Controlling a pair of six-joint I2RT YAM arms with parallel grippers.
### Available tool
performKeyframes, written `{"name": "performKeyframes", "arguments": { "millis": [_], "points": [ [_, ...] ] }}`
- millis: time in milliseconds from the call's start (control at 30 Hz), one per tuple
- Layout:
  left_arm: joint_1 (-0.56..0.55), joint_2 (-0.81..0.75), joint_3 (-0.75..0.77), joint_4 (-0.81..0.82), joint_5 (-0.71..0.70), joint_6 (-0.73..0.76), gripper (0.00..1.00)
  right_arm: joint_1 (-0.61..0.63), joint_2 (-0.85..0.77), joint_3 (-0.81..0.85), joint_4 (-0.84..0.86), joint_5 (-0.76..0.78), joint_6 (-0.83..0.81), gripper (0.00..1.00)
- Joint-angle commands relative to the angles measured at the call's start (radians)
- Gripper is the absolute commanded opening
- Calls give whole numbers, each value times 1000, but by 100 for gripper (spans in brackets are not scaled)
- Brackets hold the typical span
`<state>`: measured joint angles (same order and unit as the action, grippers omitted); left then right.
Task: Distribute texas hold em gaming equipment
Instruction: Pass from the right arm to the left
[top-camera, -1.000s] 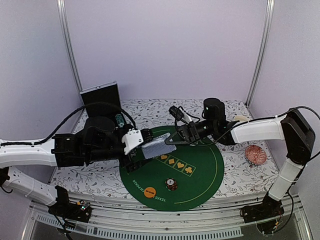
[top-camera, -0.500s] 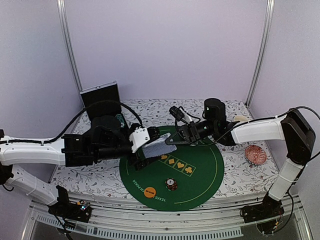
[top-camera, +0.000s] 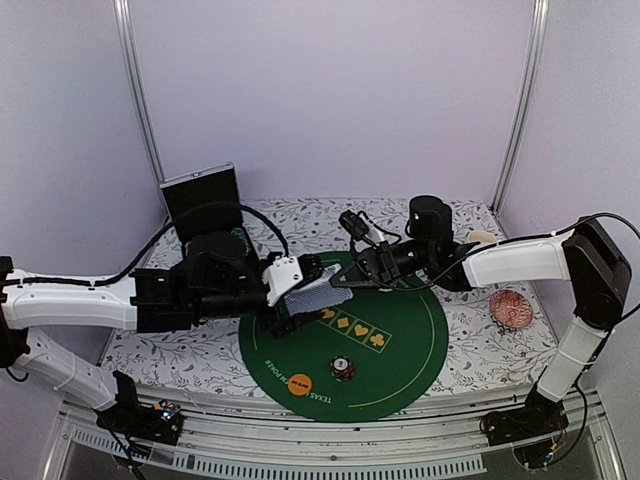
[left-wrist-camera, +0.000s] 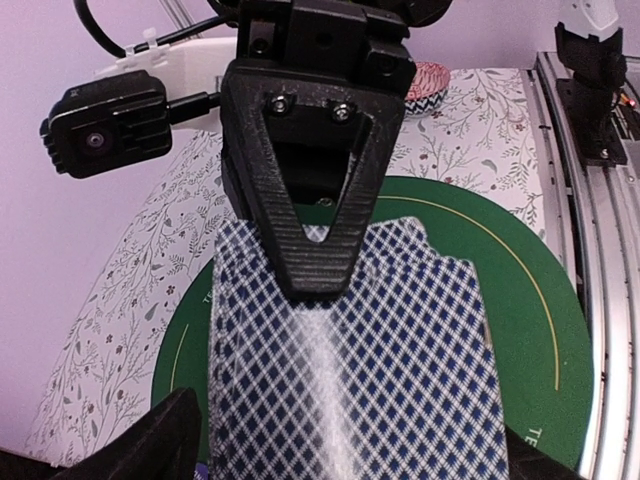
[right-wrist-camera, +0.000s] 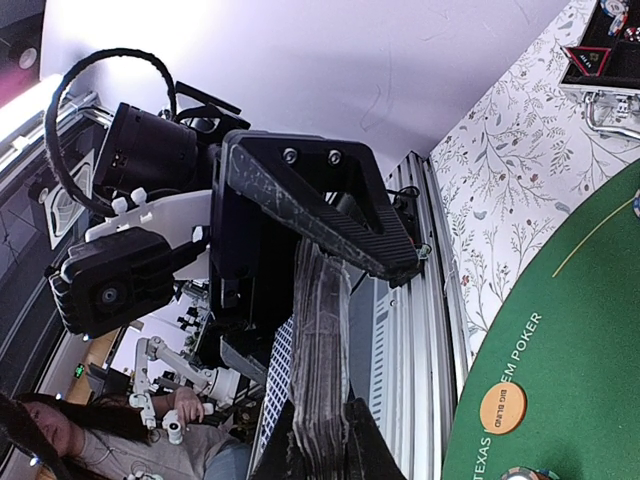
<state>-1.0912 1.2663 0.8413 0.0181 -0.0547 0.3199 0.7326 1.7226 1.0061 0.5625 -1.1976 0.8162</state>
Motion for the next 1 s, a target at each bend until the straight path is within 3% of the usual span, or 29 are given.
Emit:
{"name": "performKeyframes", "arguments": {
  "millis": [0, 267, 367, 967],
  "points": [
    [25, 16, 1, 28, 10, -11, 83, 4, -32, -8, 36, -8, 7, 2],
    [26, 7, 5, 30, 0, -12, 63, 4, -26, -14, 35, 4, 9, 3],
    [26, 4, 8, 24, 2, -15, 57, 4, -22, -14, 34, 8, 11, 9],
    [25, 31, 39, -26, 22, -25, 49, 29, 29, 10, 28, 42, 20, 49]
  ]
}}
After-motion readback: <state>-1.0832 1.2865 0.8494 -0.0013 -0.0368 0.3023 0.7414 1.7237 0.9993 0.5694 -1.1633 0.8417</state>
